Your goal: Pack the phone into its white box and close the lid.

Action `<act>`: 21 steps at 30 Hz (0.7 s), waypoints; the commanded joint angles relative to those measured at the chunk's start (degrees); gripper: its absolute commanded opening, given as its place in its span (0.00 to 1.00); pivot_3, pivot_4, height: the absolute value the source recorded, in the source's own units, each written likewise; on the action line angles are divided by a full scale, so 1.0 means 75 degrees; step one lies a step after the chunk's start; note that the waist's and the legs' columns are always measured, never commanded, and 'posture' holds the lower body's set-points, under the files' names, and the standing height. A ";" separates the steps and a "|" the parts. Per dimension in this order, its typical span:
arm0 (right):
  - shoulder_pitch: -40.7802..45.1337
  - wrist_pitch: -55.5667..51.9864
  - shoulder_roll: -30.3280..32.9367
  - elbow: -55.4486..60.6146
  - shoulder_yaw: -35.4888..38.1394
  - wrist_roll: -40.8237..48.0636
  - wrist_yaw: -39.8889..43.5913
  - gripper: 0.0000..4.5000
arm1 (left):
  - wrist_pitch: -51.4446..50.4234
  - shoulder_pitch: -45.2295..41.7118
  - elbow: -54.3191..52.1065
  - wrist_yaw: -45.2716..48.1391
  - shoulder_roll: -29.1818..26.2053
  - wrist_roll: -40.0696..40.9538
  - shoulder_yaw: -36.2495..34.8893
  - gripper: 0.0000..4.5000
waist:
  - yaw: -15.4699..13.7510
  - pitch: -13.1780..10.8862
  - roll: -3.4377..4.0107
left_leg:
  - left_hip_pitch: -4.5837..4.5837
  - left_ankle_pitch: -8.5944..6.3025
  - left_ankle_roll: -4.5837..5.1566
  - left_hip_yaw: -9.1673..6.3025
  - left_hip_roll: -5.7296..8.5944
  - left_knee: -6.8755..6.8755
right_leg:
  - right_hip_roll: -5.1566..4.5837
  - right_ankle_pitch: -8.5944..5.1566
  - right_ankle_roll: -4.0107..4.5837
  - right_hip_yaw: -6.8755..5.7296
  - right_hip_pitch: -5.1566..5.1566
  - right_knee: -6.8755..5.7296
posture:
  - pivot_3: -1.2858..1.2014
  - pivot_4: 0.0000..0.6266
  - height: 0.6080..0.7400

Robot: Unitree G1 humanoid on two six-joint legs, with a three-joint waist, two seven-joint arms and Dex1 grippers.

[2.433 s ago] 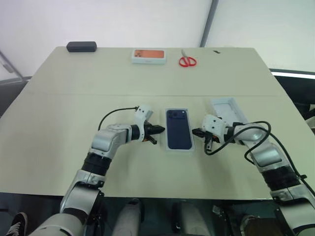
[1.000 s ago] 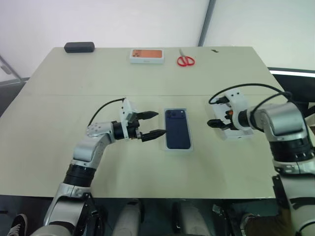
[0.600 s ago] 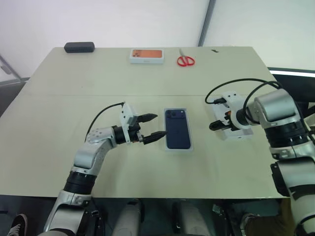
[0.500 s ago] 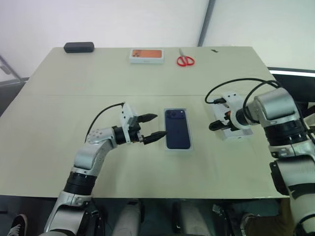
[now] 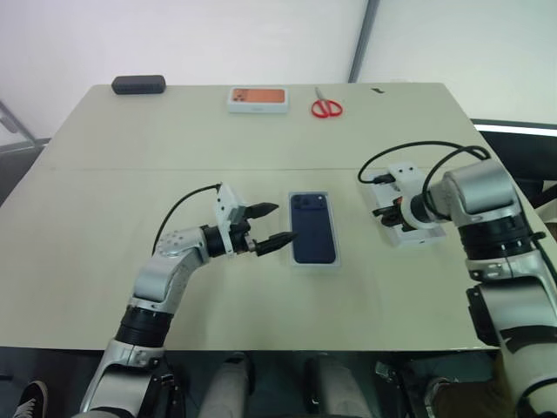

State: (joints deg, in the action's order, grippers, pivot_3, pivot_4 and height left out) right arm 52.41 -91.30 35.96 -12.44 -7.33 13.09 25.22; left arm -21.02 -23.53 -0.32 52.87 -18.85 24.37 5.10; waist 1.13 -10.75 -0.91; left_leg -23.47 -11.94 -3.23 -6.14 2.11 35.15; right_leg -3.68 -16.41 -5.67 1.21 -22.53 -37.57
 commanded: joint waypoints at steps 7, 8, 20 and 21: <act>-0.0117 0.0487 -0.0681 0.0553 0.1380 0.0439 -0.0016 0.00 | -0.0090 -0.0147 -0.0198 0.0017 -0.0225 0.0165 -0.0237 1.00 | 0.0022 0.0001 0.0000 | 0.0002 0.0000 0.0000 0.0002 -0.0002 -0.0001 | 0.0003 0.0000 0.0000 0.0004 -0.0002 -0.0002 | 0.52 0.24 1.00; -0.0125 0.0582 -0.0761 0.0674 0.1526 0.0570 0.0093 0.00 | -0.0106 -0.0162 -0.0179 0.0029 -0.0257 0.0181 -0.0267 1.00 | 0.0028 -0.0001 0.0003 | 0.0002 0.0000 0.0000 0.0004 -0.0002 -0.0001 | 0.0004 0.0000 0.0000 0.0004 -0.0004 -0.0002 | 0.52 0.24 1.00; -0.0671 0.1581 -0.2358 0.2514 0.3591 0.2559 0.0546 0.00 | -0.0508 -0.0286 -0.0226 -0.0041 -0.0601 0.0559 -0.0801 1.00 | -0.0019 -0.0005 0.0009 | -0.0002 0.0000 0.0001 0.0001 -0.0003 -0.0002 | -0.0002 0.0000 0.0000 0.0005 -0.0017 -0.0028 | 0.52 0.24 1.00; -0.0533 0.1122 -0.2801 0.2424 0.4222 0.2927 0.0465 0.00 | -0.0530 -0.0304 -0.0278 -0.0099 -0.0608 0.0621 -0.0891 1.00 | -0.0012 -0.0005 0.0009 | -0.0002 -0.0001 0.0001 0.0000 -0.0003 -0.0003 | -0.0002 0.0000 0.0000 0.0005 -0.0019 -0.0029 | 0.52 0.24 1.00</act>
State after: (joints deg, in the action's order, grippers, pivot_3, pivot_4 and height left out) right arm 46.97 -80.93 16.65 3.82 19.84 31.36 29.15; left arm -24.79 -24.64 -0.22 52.43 -23.20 27.43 0.05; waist 1.04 -10.79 -0.84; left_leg -23.49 -11.95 -3.22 -6.20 2.08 35.11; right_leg -3.68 -16.42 -5.67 1.26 -22.70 -37.83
